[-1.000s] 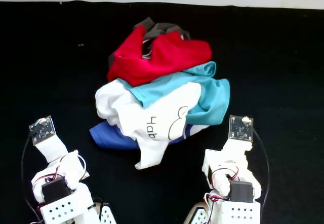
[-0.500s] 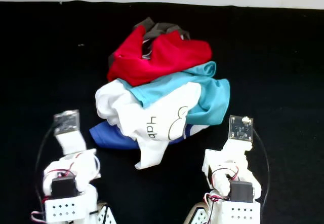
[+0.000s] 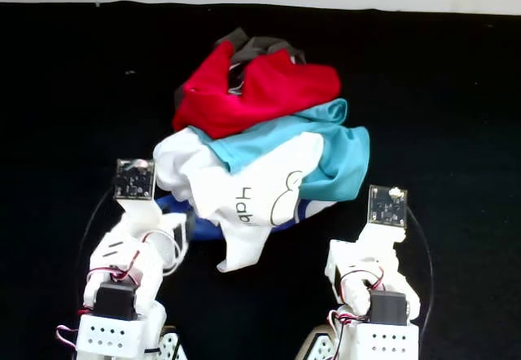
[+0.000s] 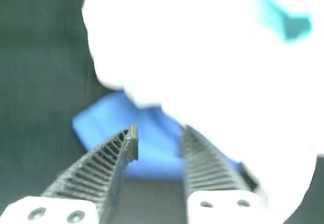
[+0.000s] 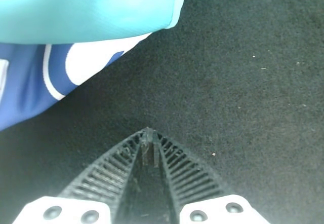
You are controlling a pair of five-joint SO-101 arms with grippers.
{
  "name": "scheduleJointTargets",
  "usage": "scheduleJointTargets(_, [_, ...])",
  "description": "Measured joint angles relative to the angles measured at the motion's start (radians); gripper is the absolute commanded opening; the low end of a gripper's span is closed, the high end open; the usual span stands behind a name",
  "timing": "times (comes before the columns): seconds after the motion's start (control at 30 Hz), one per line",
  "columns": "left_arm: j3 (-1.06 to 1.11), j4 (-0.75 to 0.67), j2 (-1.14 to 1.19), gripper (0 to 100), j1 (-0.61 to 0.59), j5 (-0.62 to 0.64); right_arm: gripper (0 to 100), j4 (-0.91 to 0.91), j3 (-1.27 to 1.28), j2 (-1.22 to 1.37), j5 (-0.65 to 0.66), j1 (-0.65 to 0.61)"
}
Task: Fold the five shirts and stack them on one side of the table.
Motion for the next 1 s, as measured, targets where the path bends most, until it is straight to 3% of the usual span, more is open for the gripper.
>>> scheduleJointTargets(0.23, [-0.140, 0.032, 0.009, 36, 0.072, 0.080, 0.9, 0.000, 0.000, 0.000, 0.000, 0.000])
scheduleJointTargets(0.4, [-0.353, 0.037, 0.190, 36, 0.112, 0.086, 0.9, 0.000, 0.000, 0.000, 0.000, 0.000])
scheduleJointTargets(1.0, [-1.364, 0.037, 1.788, 36, 0.147, 0.141, 0.9, 0.000, 0.000, 0.000, 0.000, 0.000])
